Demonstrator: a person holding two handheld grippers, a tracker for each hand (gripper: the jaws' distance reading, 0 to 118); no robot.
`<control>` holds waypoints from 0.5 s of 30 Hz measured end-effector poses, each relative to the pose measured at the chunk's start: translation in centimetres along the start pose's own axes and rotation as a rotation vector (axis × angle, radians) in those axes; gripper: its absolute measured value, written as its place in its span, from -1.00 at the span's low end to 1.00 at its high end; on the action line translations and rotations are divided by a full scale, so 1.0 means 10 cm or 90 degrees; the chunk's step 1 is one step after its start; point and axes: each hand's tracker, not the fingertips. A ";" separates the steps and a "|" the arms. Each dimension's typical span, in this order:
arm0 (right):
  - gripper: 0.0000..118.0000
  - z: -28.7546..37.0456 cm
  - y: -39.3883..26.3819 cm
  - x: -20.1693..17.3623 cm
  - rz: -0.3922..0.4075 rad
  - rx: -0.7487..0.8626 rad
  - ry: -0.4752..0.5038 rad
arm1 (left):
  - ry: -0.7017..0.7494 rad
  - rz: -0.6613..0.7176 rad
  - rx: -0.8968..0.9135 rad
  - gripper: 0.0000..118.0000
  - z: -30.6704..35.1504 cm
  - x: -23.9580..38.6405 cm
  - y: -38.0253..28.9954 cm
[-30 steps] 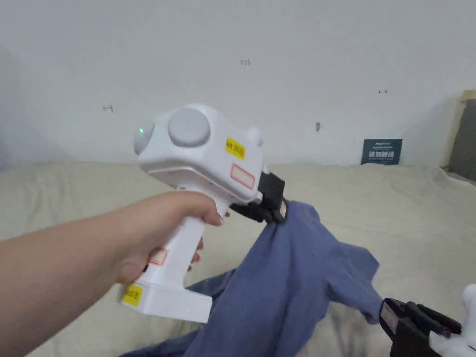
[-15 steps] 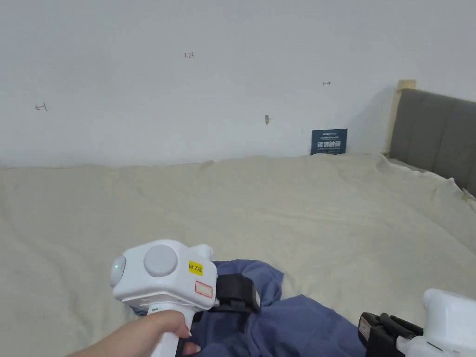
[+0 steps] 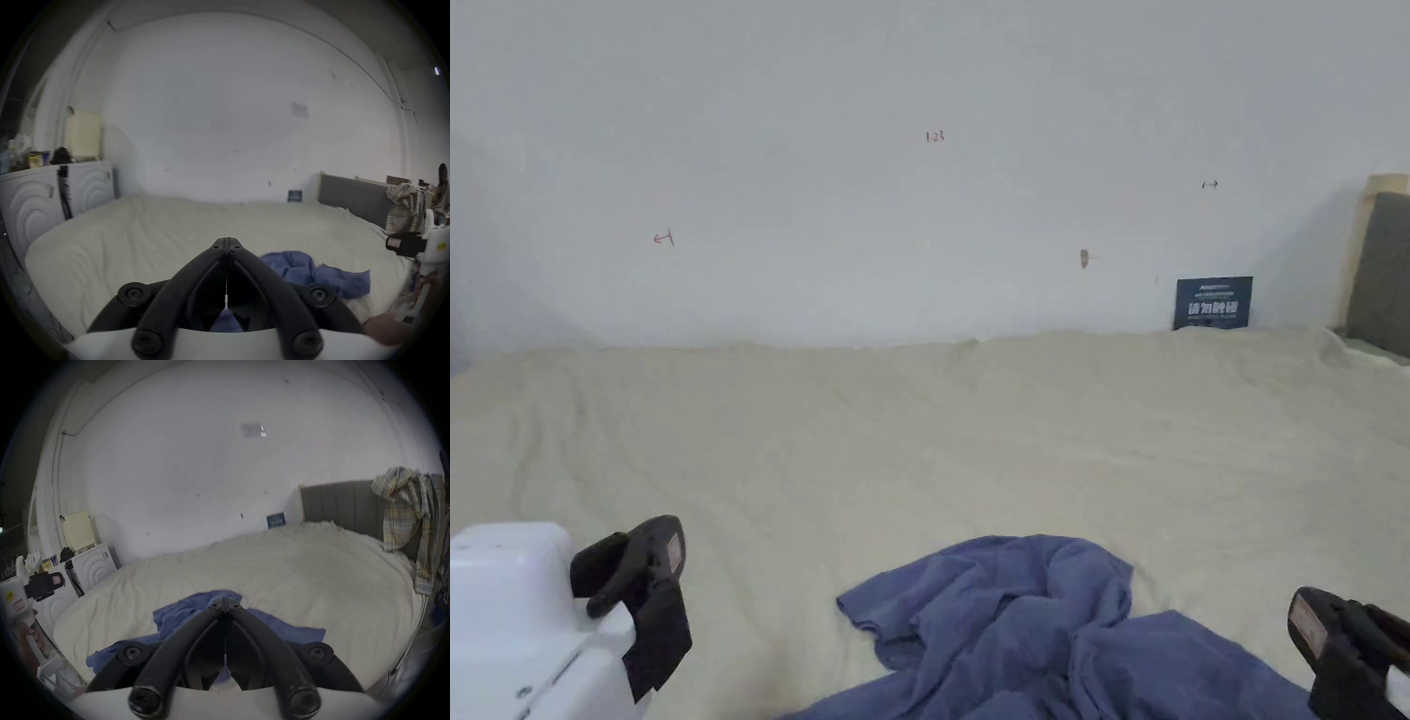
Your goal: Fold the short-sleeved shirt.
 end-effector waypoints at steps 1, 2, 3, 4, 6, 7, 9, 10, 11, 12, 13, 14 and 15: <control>-1.00 0.03 -0.02 -0.03 0.005 0.017 0.001 | 0.014 -0.015 0.021 -1.00 0.09 0.00 -0.09; -1.00 0.06 -0.06 -0.04 0.011 0.038 0.018 | 0.041 -0.019 0.031 -1.00 0.18 0.02 -0.18; -1.00 0.10 -0.09 -0.07 0.027 0.055 0.034 | 0.074 -0.015 0.047 -1.00 0.25 0.02 -0.31; -1.00 0.14 -0.12 -0.10 0.042 0.071 0.040 | 0.068 0.002 0.033 -1.00 0.26 0.00 -0.43; -1.00 0.24 -0.25 -0.17 0.089 0.128 0.008 | 0.058 0.012 -0.019 -1.00 0.27 -0.02 -0.68; -1.00 0.29 -0.31 -0.19 0.103 0.151 -0.016 | 0.044 0.011 -0.019 -1.00 0.28 -0.03 -0.77; -1.00 0.32 -0.39 -0.21 0.104 0.151 -0.042 | 0.039 -0.020 -0.011 -1.00 0.33 0.01 -0.90; -1.00 0.32 -0.40 -0.21 0.098 0.142 -0.034 | 0.046 -0.043 -0.012 -1.00 0.34 0.04 -0.91; -1.00 0.31 -0.40 -0.19 0.090 0.121 -0.021 | 0.043 -0.035 -0.005 -1.00 0.36 0.06 -0.88; -1.00 0.31 -0.40 -0.20 0.087 0.117 -0.023 | 0.036 -0.033 -0.002 -1.00 0.37 0.06 -0.83; -1.00 0.31 -0.40 -0.20 0.088 0.115 -0.027 | 0.036 -0.028 0.005 -1.00 0.36 0.07 -0.81; -1.00 0.31 -0.39 -0.20 0.091 0.117 -0.034 | 0.039 -0.030 0.011 -1.00 0.37 0.08 -0.78; -1.00 0.31 -0.38 -0.20 0.092 0.118 -0.035 | 0.041 -0.038 0.016 -1.00 0.36 0.09 -0.76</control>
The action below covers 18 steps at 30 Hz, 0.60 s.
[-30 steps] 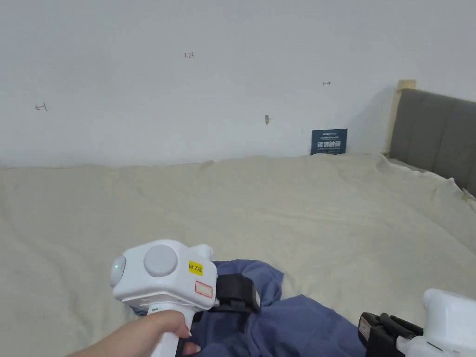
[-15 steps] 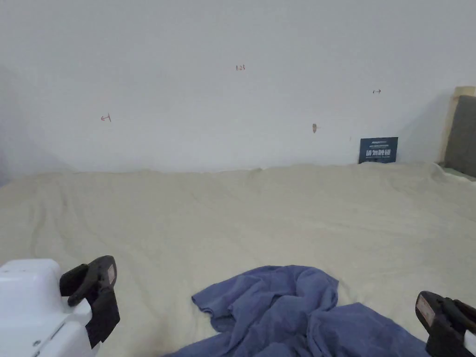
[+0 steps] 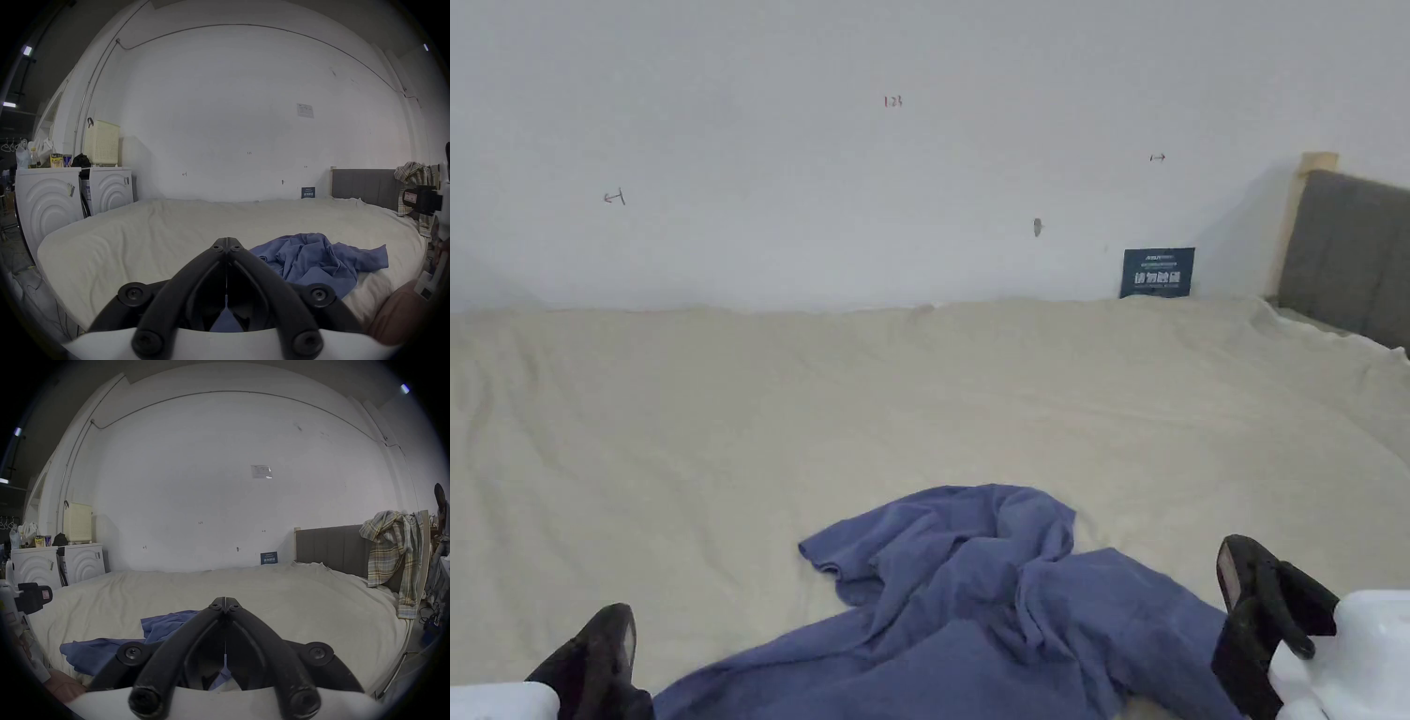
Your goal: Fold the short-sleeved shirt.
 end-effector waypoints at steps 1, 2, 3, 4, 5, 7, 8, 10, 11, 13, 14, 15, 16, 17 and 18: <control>-1.00 0.01 0.02 0.00 0.000 0.000 -0.001 | -0.003 -0.005 0.002 -1.00 0.00 0.00 0.01; -1.00 0.01 0.04 0.00 -0.002 0.000 -0.001 | -0.004 -0.008 0.003 -1.00 0.00 0.01 0.02; -1.00 0.01 0.06 0.01 -0.005 0.001 0.000 | -0.002 -0.013 0.005 -1.00 0.01 0.02 0.04; -1.00 0.02 0.08 0.01 -0.007 0.002 0.001 | 0.000 -0.017 0.006 -1.00 0.02 0.02 0.07; -1.00 0.02 0.12 0.00 -0.008 0.003 0.002 | 0.000 -0.020 0.004 -1.00 0.02 0.00 0.15; -1.00 0.03 0.22 0.00 -0.009 0.006 0.008 | -0.004 -0.014 -0.001 -1.00 0.00 -0.07 0.42; -1.00 0.03 0.27 0.00 -0.012 0.007 0.013 | 0.009 -0.011 -0.013 -1.00 -0.05 -0.10 0.56; -1.00 0.01 0.36 -0.02 -0.020 0.000 0.030 | 0.026 -0.020 -0.139 -1.00 -0.39 -0.25 0.86; -1.00 -0.01 0.40 -0.04 -0.025 -0.008 0.038 | 0.015 -0.016 -0.258 -1.00 -0.63 -0.38 0.95; -1.00 -0.05 0.43 -0.09 -0.036 -0.033 0.055 | -0.090 0.065 -0.441 -1.00 -1.05 -0.67 0.83; -1.00 -0.08 0.43 -0.12 -0.041 -0.052 0.061 | -0.140 0.106 -0.483 -1.00 -1.20 -0.78 0.70; -1.00 -0.12 0.42 -0.14 -0.046 -0.077 0.074 | -0.156 0.142 -0.524 -1.00 -1.37 -0.89 0.53; -1.00 -0.15 0.39 -0.15 -0.054 -0.093 0.086 | -0.129 0.151 -0.555 -1.00 -1.47 -0.95 0.39; -1.00 -0.18 0.36 -0.15 -0.060 -0.110 0.094 | -0.118 0.158 -0.578 -1.00 -1.56 -1.02 0.24; -1.00 -0.21 0.32 -0.16 -0.061 -0.126 0.096 | -0.123 0.177 -0.595 -0.94 -1.61 -1.10 0.10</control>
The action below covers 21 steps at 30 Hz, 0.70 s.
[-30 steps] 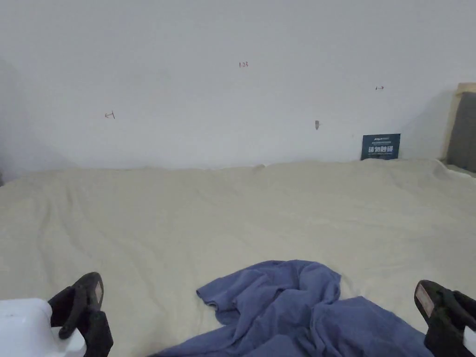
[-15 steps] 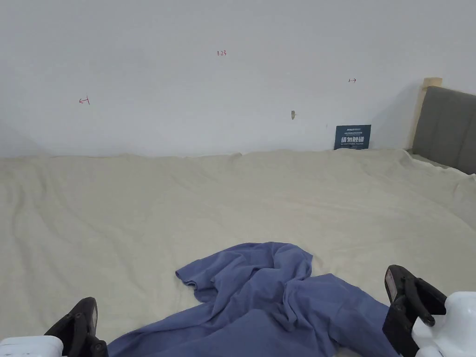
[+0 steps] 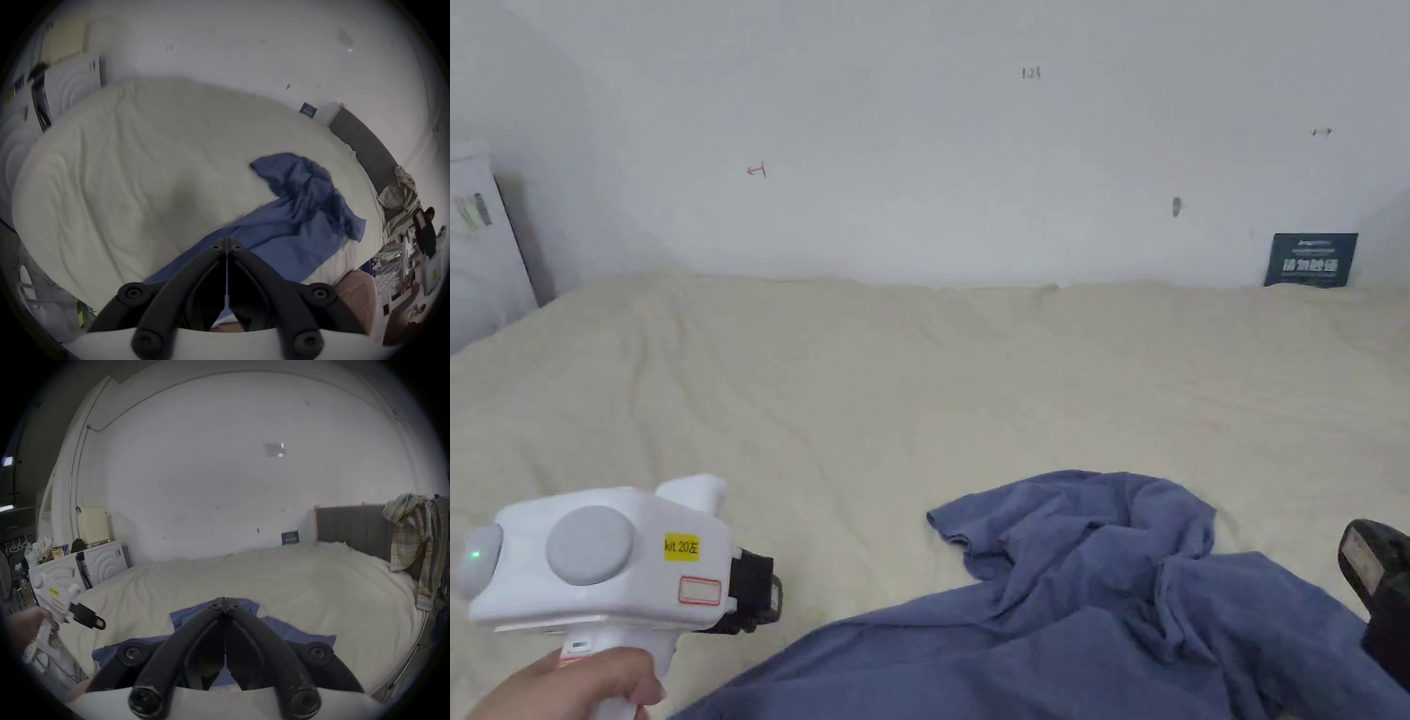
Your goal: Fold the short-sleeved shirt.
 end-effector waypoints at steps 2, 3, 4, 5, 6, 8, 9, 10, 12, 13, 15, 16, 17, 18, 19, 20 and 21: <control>-1.00 -0.06 -0.05 0.01 0.001 -0.023 -0.008 | 0.059 -0.039 0.013 -0.04 -0.15 -0.12 -0.06; -1.00 -0.09 -0.08 0.01 0.000 -0.036 -0.011 | 0.090 -0.043 -0.001 0.80 -0.22 -0.18 -0.11; -1.00 -0.12 -0.10 0.03 -0.003 -0.048 -0.012 | 0.095 -0.026 -0.001 1.00 -0.27 -0.26 -0.16; -1.00 -0.14 -0.12 0.04 -0.008 -0.058 -0.012 | 0.073 -0.027 0.040 0.94 -0.20 -0.30 -0.23; -1.00 -0.18 -0.14 0.06 -0.015 -0.071 -0.011 | 0.072 0.011 0.019 0.94 -0.21 -0.42 -0.29; -1.00 -0.24 -0.17 0.08 -0.025 -0.090 -0.012 | 0.094 0.074 -0.015 0.94 -0.25 -0.60 -0.39; -1.00 -0.27 -0.18 0.08 -0.029 -0.097 -0.013 | 0.101 0.088 -0.022 0.94 -0.26 -0.67 -0.50; -1.00 -0.30 -0.19 0.09 -0.036 -0.103 -0.013 | 0.112 0.098 -0.030 0.94 -0.29 -0.74 -0.57; -1.00 -0.35 -0.22 0.12 -0.052 -0.112 -0.009 | 0.113 0.094 -0.047 0.86 -0.34 -0.79 -0.63; -1.00 -0.38 -0.24 0.12 -0.057 -0.116 -0.008 | 0.124 0.048 -0.016 0.77 -0.32 -0.71 -0.68; -1.00 -0.44 -0.26 0.11 -0.060 -0.126 -0.013 | 0.104 -0.019 0.010 0.18 -0.24 -0.53 -0.71; -1.00 -0.46 -0.28 0.10 -0.062 -0.131 -0.014 | 0.147 -0.061 0.031 -0.09 -0.22 -0.40 -0.72; -1.00 -0.48 -0.30 0.10 -0.066 -0.134 -0.012 | 0.162 -0.102 0.035 -0.29 -0.23 -0.32 -0.76; -1.00 -0.50 -0.31 0.10 -0.069 -0.136 -0.011 | 0.106 -0.122 0.031 -0.55 -0.23 -0.30 -0.77; -1.00 -0.53 -0.32 0.09 -0.072 -0.138 -0.009 | 0.109 -0.149 0.022 -0.96 -0.27 -0.19 -0.83; -1.00 -0.55 -0.32 0.08 -0.074 -0.141 -0.008 | 0.136 -0.188 0.032 -0.96 -0.28 -0.12 -0.86; -1.00 -0.57 -0.32 0.08 -0.075 -0.142 -0.007 | 0.161 -0.215 0.026 -0.96 -0.32 -0.09 -0.87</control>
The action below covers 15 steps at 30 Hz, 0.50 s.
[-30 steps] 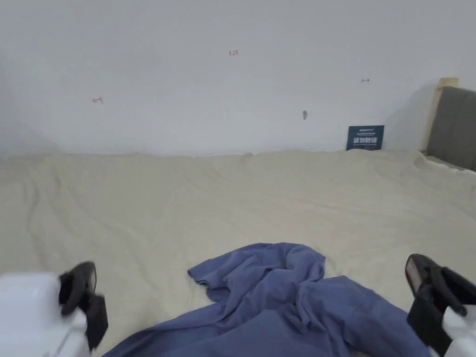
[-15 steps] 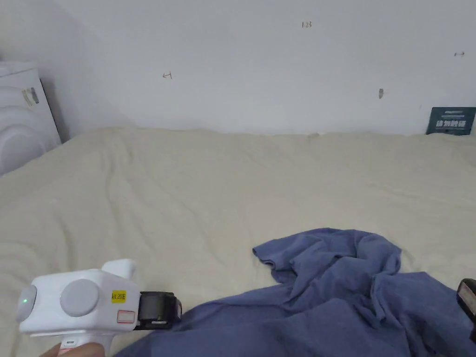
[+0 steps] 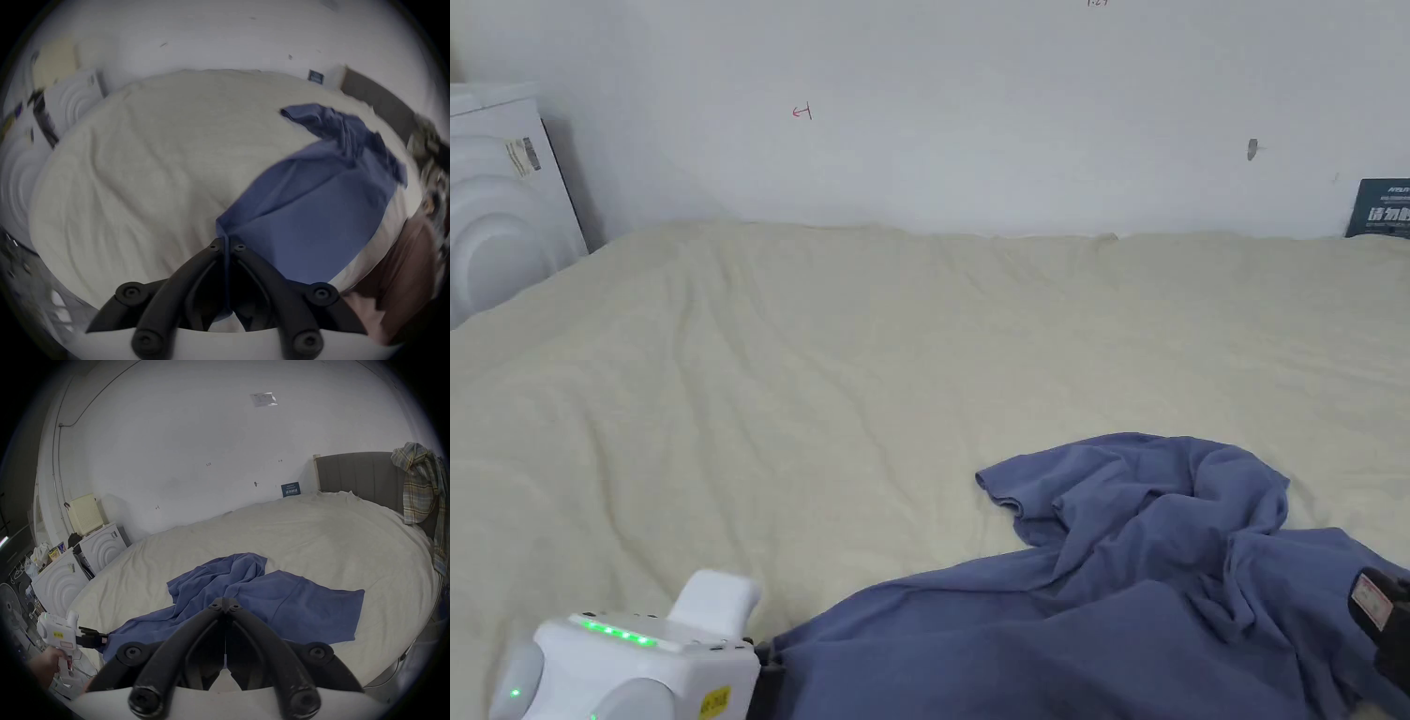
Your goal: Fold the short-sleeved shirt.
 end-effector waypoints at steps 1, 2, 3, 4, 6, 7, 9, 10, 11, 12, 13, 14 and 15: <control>-1.00 -0.03 0.03 0.00 0.001 -0.001 0.002 | 0.015 -0.014 -0.001 -0.96 0.00 0.03 -0.01; -1.00 -0.08 0.10 0.00 0.004 -0.001 0.005 | 0.012 0.000 0.005 -0.96 0.01 0.01 -0.03; -1.00 -0.12 0.17 0.00 0.008 -0.001 0.011 | 0.005 0.016 0.014 -0.96 0.03 -0.01 -0.04; -1.00 -0.19 0.31 -0.01 0.014 0.004 0.019 | -0.006 0.044 0.035 -0.96 0.04 -0.04 -0.03; -1.00 -0.37 0.63 -0.02 0.026 0.021 0.029 | -0.009 0.074 0.070 -0.96 0.12 -0.08 -0.05; -1.00 -0.51 0.82 -0.04 0.043 0.017 0.032 | -0.015 0.090 0.090 -0.96 0.15 -0.10 -0.05; -1.00 -0.85 1.17 -0.11 0.093 -0.015 0.029 | -0.019 0.126 0.122 -0.96 0.22 -0.14 -0.01; -1.00 -1.13 1.38 -0.16 0.116 -0.067 0.032 | -0.037 0.151 0.128 -0.96 0.23 -0.17 -0.01; -1.00 -1.40 1.52 -0.20 0.136 -0.109 0.036 | -0.055 0.173 0.135 -0.96 0.24 -0.20 0.00; -0.80 -1.66 1.62 -0.27 0.174 -0.166 0.037 | -0.072 0.191 0.139 -0.96 0.22 -0.21 0.03; -0.33 -2.01 1.70 -0.34 0.216 -0.259 0.038 | -0.093 0.217 0.142 -0.96 0.21 -0.23 0.04; 0.26 -2.32 1.72 -0.38 0.233 -0.348 0.046 | -0.106 0.236 0.143 -0.96 0.19 -0.25 0.04; 0.72 -2.58 1.69 -0.38 0.220 -0.403 0.043 | -0.111 0.249 0.141 -0.96 0.18 -0.27 0.03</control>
